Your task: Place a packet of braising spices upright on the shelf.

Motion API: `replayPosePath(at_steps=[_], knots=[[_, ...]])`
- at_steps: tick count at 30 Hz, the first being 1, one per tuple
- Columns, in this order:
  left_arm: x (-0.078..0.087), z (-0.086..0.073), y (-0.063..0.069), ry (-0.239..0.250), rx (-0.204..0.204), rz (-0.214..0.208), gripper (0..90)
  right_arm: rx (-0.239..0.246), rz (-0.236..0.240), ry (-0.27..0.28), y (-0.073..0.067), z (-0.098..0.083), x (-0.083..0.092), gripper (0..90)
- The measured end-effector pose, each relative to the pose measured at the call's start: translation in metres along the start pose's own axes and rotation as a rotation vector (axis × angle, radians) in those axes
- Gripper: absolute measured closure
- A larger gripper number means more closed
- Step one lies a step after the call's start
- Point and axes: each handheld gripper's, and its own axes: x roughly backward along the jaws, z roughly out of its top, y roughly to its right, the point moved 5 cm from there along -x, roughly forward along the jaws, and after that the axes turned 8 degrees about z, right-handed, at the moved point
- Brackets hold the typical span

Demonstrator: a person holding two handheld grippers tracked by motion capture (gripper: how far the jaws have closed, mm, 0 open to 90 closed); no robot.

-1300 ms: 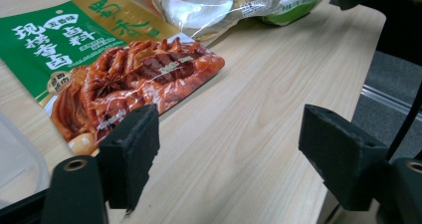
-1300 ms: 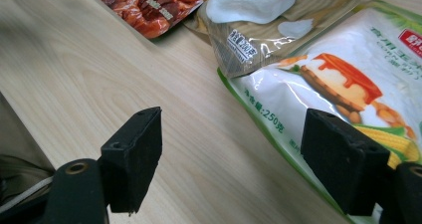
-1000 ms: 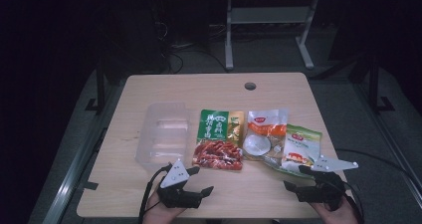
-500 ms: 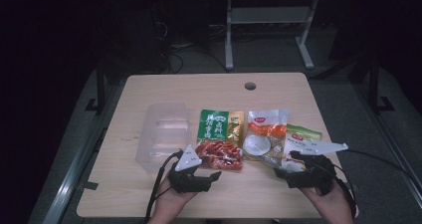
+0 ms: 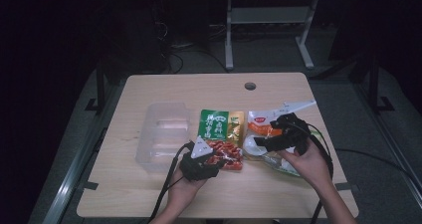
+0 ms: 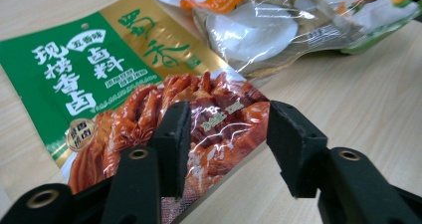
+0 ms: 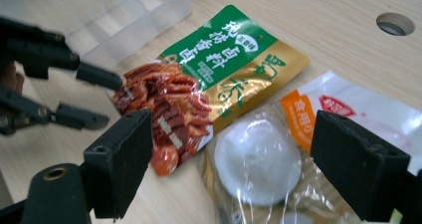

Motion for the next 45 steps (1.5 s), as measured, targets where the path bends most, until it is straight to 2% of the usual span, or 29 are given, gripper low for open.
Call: replayPosePath(at_steps=[6, 7, 8, 12, 13, 16, 17, 19, 24, 25, 26, 29, 35, 38, 45], knots=[[-0.009, -0.007, 0.001, -0.037, -0.010, 0.021, 62.9, -0.002, 0.013, -0.022, 0.009, 0.021, -0.017, 16.3], [-0.011, -0.008, 0.001, -0.042, -0.015, 0.024, 66.6, -0.012, 0.022, -0.026, 0.014, 0.027, -0.023, 16.4], [-0.012, -0.009, 0.001, -0.053, -0.021, 0.024, 66.6, -0.012, 0.022, -0.026, 0.014, 0.027, -0.023, 16.4], [-0.020, -0.013, 0.002, -0.067, -0.013, 0.029, 76.4, -0.043, 0.028, -0.047, 0.024, 0.038, -0.038, 16.5], [-0.021, -0.014, 0.001, -0.076, -0.028, 0.034, 78.9, -0.047, 0.027, -0.058, 0.025, 0.041, -0.041, 16.6], [-0.025, -0.015, 0.002, -0.087, -0.025, 0.051, 81.2, -0.046, 0.017, -0.080, 0.029, 0.051, -0.052, 16.6], [-0.026, -0.016, 0.001, -0.098, -0.040, 0.059, 81.7, -0.053, 0.015, -0.095, 0.032, 0.056, -0.060, 17.0], [-0.028, -0.018, 0.003, -0.109, -0.029, 0.053, 81.7, -0.057, 0.016, -0.097, 0.034, 0.057, -0.064, 18.1], [-0.032, -0.024, 0.006, -0.134, -0.058, 0.069, 82.5, -0.108, 0.002, -0.148, 0.049, 0.055, -0.092, 21.0], [-0.032, -0.026, 0.006, -0.138, -0.055, 0.069, 82.5, -0.108, 0.002, -0.148, 0.049, 0.055, -0.092, 21.0], [-0.032, -0.027, 0.006, -0.149, -0.060, 0.070, 82.7, -0.125, 0.001, -0.167, 0.052, 0.053, -0.099, 21.2], [-0.032, -0.028, 0.007, -0.146, -0.068, 0.073, 82.8, -0.127, -0.016, -0.185, 0.056, 0.052, -0.108, 22.1], [-0.034, -0.030, 0.008, -0.173, -0.092, 0.071, 84.4, -0.173, -0.031, -0.222, 0.066, 0.047, -0.129, 26.7], [-0.034, -0.029, 0.008, -0.178, -0.112, 0.077, 84.5, -0.192, -0.036, -0.239, 0.070, 0.044, -0.135, 28.0], [-0.035, -0.029, 0.009, -0.178, -0.103, 0.074, 85.6, -0.251, -0.027, -0.242, 0.082, 0.038, -0.147, 30.0]])
